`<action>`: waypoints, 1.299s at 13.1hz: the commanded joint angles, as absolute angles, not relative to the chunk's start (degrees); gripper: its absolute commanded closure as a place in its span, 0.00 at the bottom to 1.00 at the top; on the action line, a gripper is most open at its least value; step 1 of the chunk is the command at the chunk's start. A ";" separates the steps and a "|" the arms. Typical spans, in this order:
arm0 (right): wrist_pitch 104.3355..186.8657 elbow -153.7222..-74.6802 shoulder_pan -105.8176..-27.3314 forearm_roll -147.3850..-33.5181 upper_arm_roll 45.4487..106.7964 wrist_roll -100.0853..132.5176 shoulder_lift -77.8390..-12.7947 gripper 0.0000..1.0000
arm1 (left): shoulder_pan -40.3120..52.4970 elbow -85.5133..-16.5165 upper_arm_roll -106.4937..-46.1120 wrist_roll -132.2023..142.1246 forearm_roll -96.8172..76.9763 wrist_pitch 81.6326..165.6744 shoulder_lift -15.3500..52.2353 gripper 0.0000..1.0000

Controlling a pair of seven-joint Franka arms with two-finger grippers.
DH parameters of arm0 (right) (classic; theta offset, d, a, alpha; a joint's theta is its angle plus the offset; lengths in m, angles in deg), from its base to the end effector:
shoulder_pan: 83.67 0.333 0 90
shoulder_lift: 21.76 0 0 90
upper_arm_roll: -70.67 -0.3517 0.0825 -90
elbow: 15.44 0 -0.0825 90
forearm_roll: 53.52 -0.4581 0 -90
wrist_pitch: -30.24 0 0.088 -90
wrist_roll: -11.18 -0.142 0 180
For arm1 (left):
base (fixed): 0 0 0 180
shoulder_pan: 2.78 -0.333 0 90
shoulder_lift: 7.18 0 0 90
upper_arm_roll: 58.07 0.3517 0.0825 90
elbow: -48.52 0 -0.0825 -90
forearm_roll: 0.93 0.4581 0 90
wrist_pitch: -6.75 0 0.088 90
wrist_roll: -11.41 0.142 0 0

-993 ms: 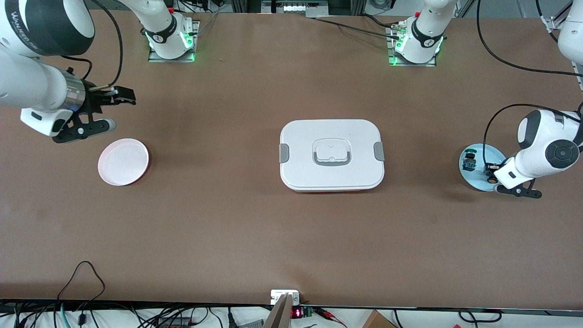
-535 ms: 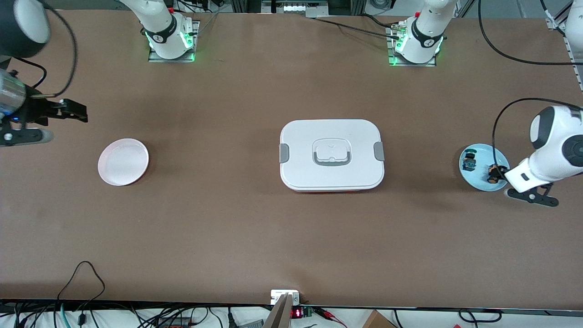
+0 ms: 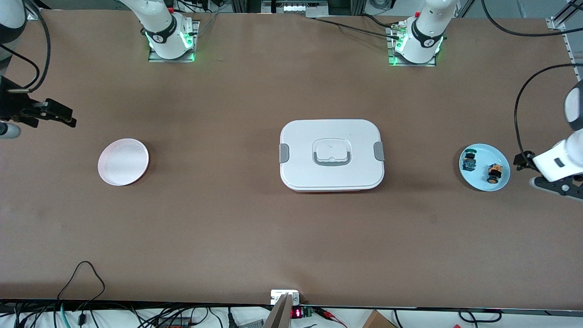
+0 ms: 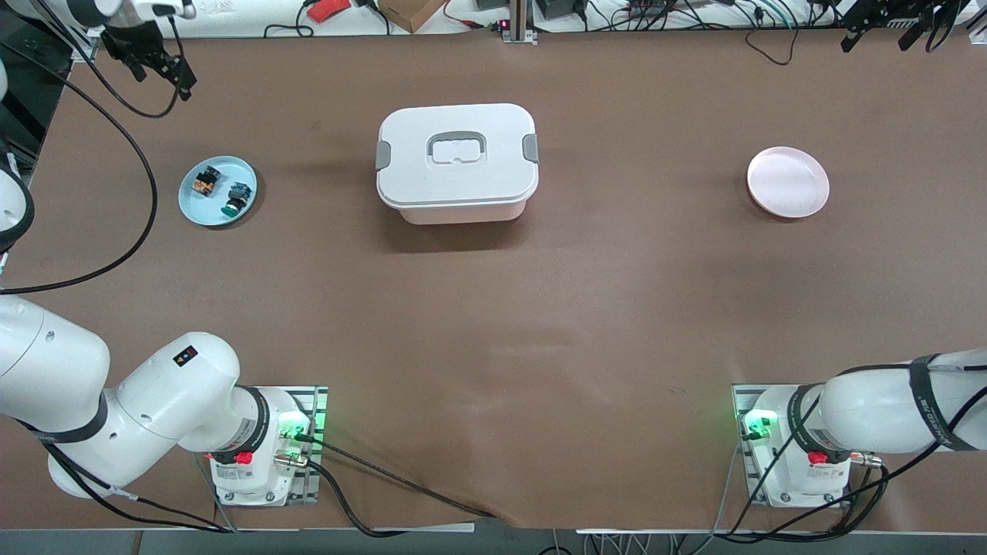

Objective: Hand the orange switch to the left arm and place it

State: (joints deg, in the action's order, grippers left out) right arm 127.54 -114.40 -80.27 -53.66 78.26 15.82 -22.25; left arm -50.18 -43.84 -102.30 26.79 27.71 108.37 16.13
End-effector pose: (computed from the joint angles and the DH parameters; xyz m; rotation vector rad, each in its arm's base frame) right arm 0.6319 -0.0457 0.5450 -3.1369 -0.0117 0.0584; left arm 0.7030 0.1522 0.4108 -2.9166 0.4735 0.2210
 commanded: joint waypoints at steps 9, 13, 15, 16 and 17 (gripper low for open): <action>124.03 -112.56 -79.20 -50.00 77.18 13.29 -20.09 0.00 | -29.47 -40.24 -77.56 28.82 3.95 93.34 1.90 0.00; 124.02 -111.16 -79.19 -50.35 77.18 13.12 -20.27 0.00 | -8.27 -47.61 -56.52 23.57 0.30 92.62 -5.93 0.00; 123.94 -110.89 -79.10 -50.44 77.18 13.20 -20.36 0.00 | -5.16 -53.05 -54.38 20.83 0.13 93.23 -10.06 0.00; 123.94 -110.81 -78.67 -50.44 77.09 13.21 -20.62 0.00 | -4.46 -55.08 -54.37 19.34 0.21 94.28 -11.82 0.00; 123.76 -110.80 -77.79 -50.44 77.18 13.21 -20.62 0.00 | -3.84 -56.58 -54.37 18.02 0.21 95.25 -12.71 0.00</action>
